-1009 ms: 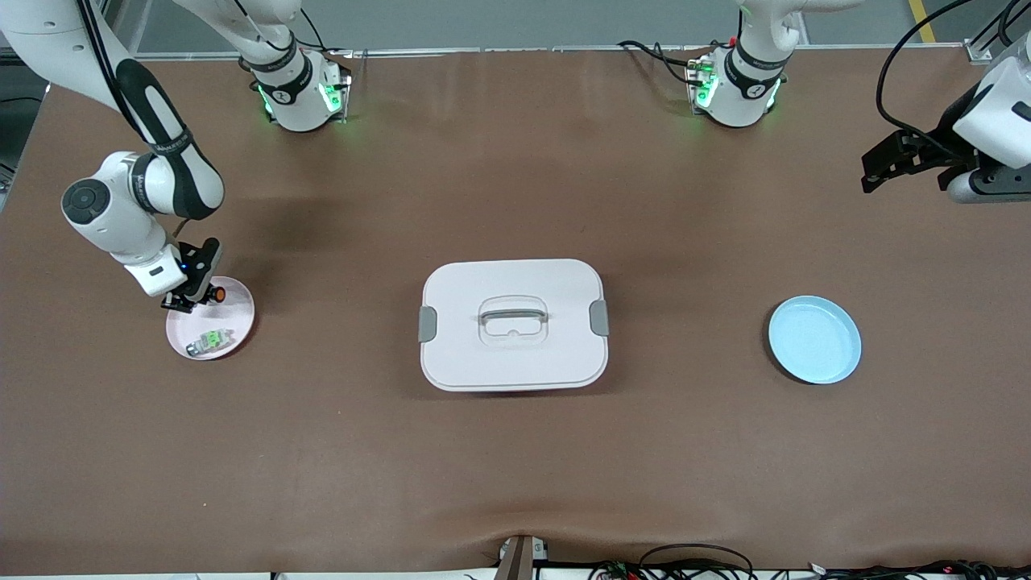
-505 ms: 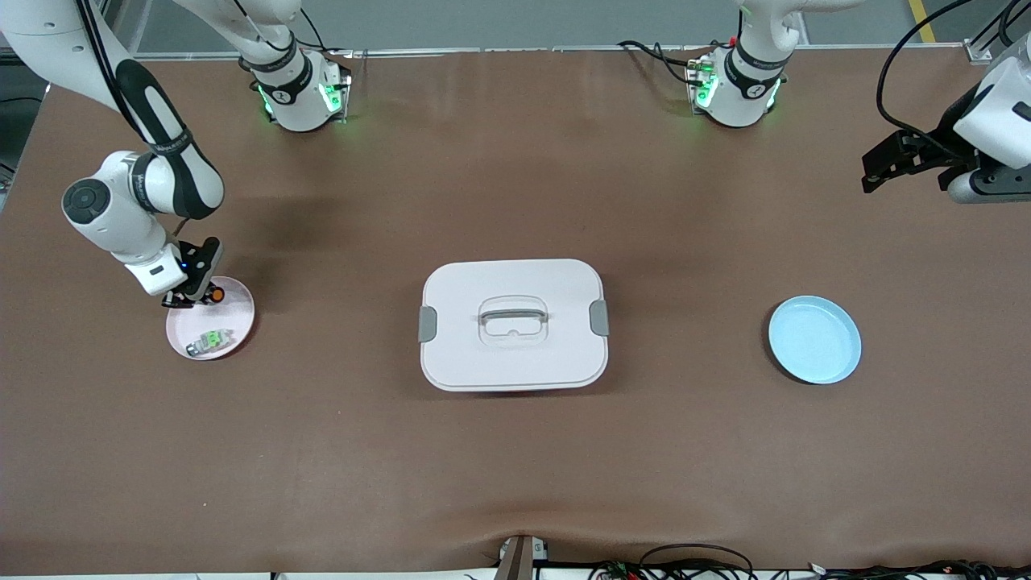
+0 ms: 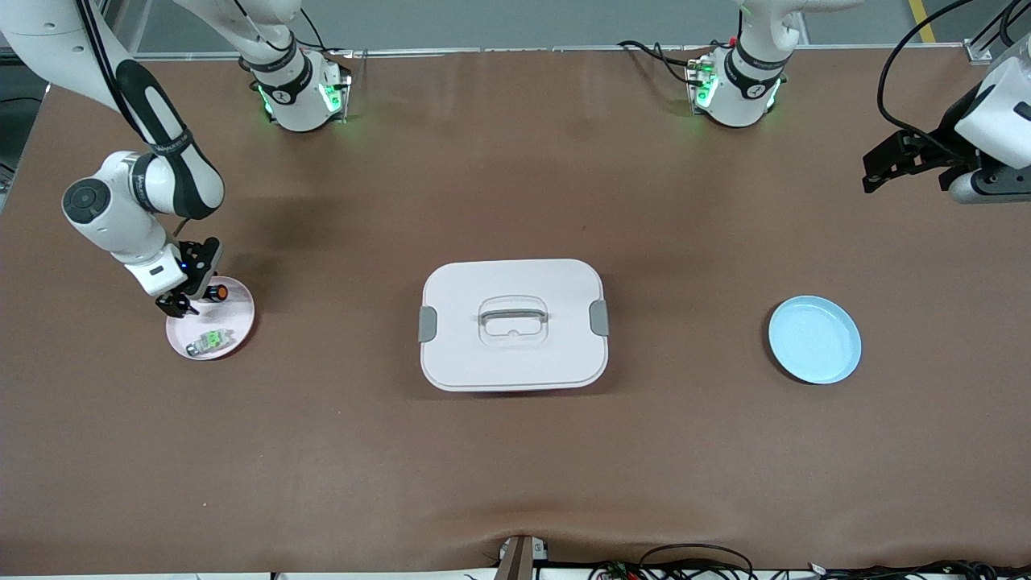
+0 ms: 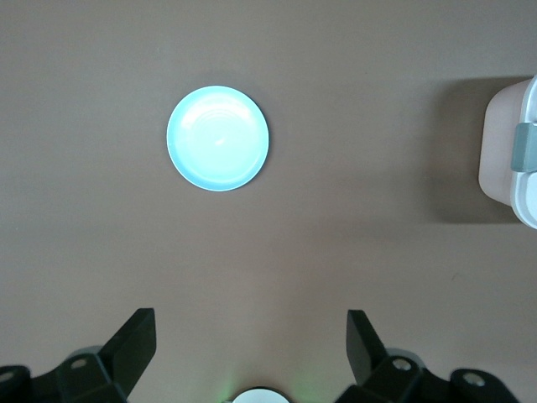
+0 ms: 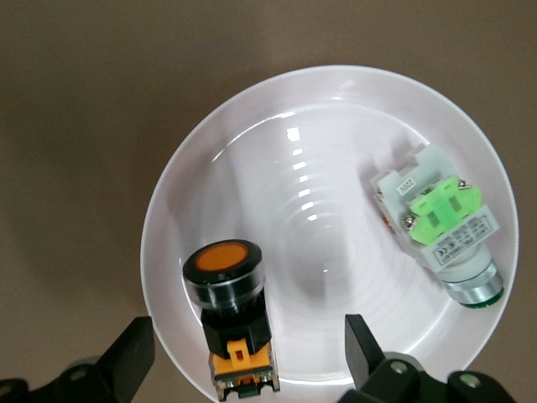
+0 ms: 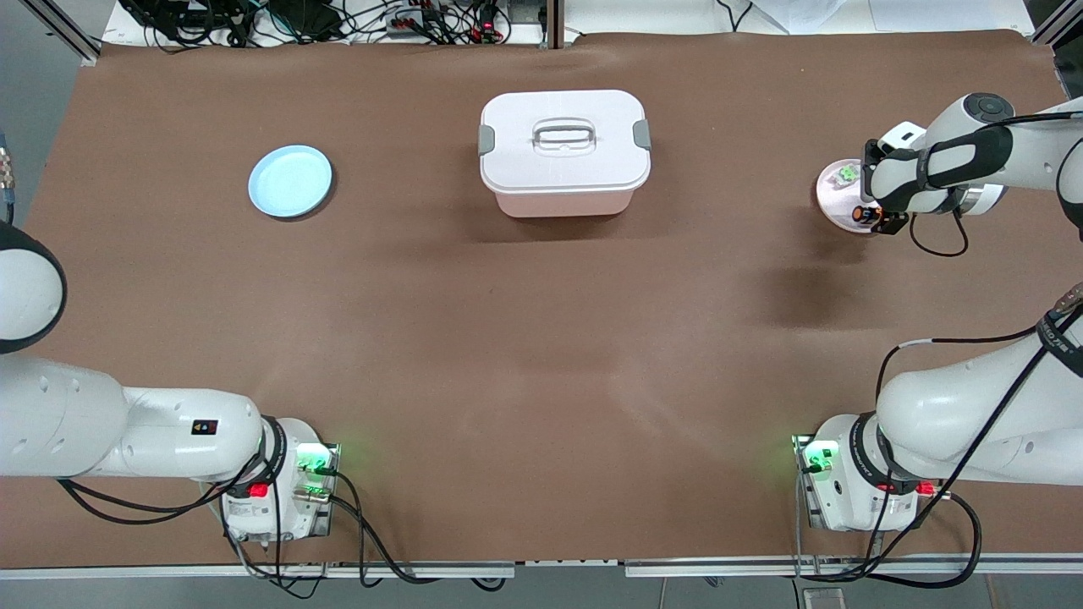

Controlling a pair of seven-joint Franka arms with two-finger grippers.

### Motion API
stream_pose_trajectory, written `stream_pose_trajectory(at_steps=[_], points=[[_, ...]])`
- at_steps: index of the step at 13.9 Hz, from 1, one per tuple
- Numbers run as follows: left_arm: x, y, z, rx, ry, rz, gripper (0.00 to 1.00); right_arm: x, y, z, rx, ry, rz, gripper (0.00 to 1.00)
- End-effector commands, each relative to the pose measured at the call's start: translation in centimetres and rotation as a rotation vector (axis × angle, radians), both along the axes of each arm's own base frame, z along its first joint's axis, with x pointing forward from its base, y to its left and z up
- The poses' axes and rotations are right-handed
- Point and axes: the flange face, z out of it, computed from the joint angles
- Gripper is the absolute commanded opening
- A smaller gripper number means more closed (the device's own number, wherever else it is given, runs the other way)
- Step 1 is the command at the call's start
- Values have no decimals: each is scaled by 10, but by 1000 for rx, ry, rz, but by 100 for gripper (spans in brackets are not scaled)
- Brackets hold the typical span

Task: Transfer orange switch to right arm and place
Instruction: 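Lower the switch onto the white plate and open the right gripper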

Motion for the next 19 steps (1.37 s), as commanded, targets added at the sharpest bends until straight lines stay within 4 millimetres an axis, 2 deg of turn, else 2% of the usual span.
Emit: stream_pose_trajectory(at_steps=[1,6,9,14,19], points=[[-6,4,5,-11,-6,-16,100,1,-2,14,-11,-27,10,100],[-6,12,6,-8,-8,-2,100,6,-2,34,-20,-65,4,100],[-6,12,6,-8,-8,-2,100,8,-3,45,-12,-95,-95,100],[-7,13,6,-7,-7,1,100,11,1,54,29,-145,-399,100],[-6,11,6,-6,-8,-3,100,16,9,60,115,-203,-938,100]])
